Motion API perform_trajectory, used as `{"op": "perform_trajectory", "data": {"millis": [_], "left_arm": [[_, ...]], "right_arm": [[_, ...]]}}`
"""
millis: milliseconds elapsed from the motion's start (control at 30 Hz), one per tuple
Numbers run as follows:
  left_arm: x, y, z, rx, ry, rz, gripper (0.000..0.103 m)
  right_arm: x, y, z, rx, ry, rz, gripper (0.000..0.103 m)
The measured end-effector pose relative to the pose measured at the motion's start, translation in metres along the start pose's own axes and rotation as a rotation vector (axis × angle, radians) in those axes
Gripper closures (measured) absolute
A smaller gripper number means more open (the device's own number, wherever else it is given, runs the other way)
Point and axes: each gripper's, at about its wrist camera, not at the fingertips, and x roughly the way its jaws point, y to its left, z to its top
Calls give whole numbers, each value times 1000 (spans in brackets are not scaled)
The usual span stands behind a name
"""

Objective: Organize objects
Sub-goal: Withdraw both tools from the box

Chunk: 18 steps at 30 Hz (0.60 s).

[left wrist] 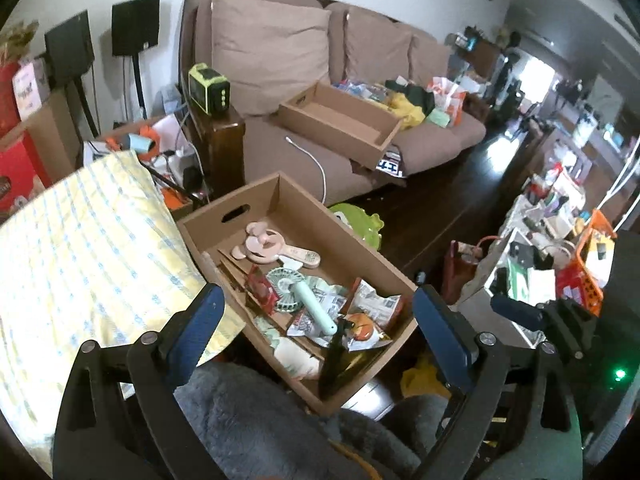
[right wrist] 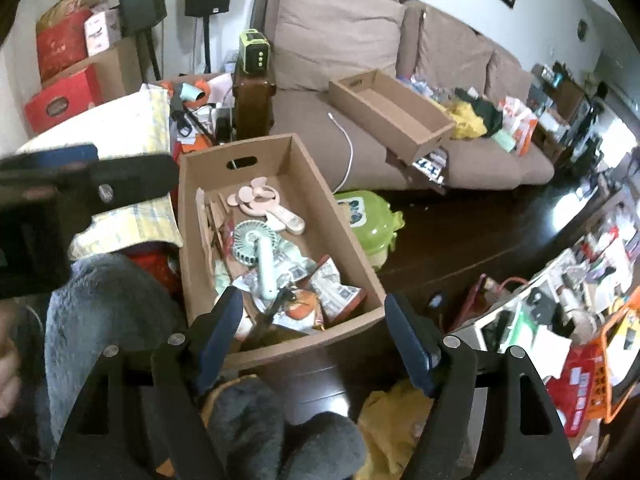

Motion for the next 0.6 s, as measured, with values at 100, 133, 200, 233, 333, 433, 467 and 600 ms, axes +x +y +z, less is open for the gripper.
{"op": "perform_trajectory", "data": {"millis": [100, 133, 200, 233, 333, 433, 467, 600], "left_arm": [[-14, -3, 0, 19, -7, 7, 15], [-18, -3, -1, 19, -8, 3, 15], [-26, -3, 0, 21, -17, 5, 15], [-28, -3, 0, 22, -21, 8, 15], [-38, -3, 0, 29, -41, 21, 15], [-46, -3, 1, 28, -54, 27, 15], [-48, -2, 2, 31, -56, 27, 15], [-53, 1, 3, 33, -63, 30, 14]], "right_arm": [[-9, 1, -1, 1, -14, 3, 28], [-13, 1, 0, 0, -20, 0, 28], [-20, 1, 1, 3, -35, -6, 28], [-22, 0, 1, 4, -39, -8, 28], [-28, -1, 2, 6, -50, -18, 28], [-32, -1, 2, 6, -58, -30, 28], [-32, -1, 2, 5, -58, -37, 28], [-28, -1, 1, 4, -47, -51, 28]]}}
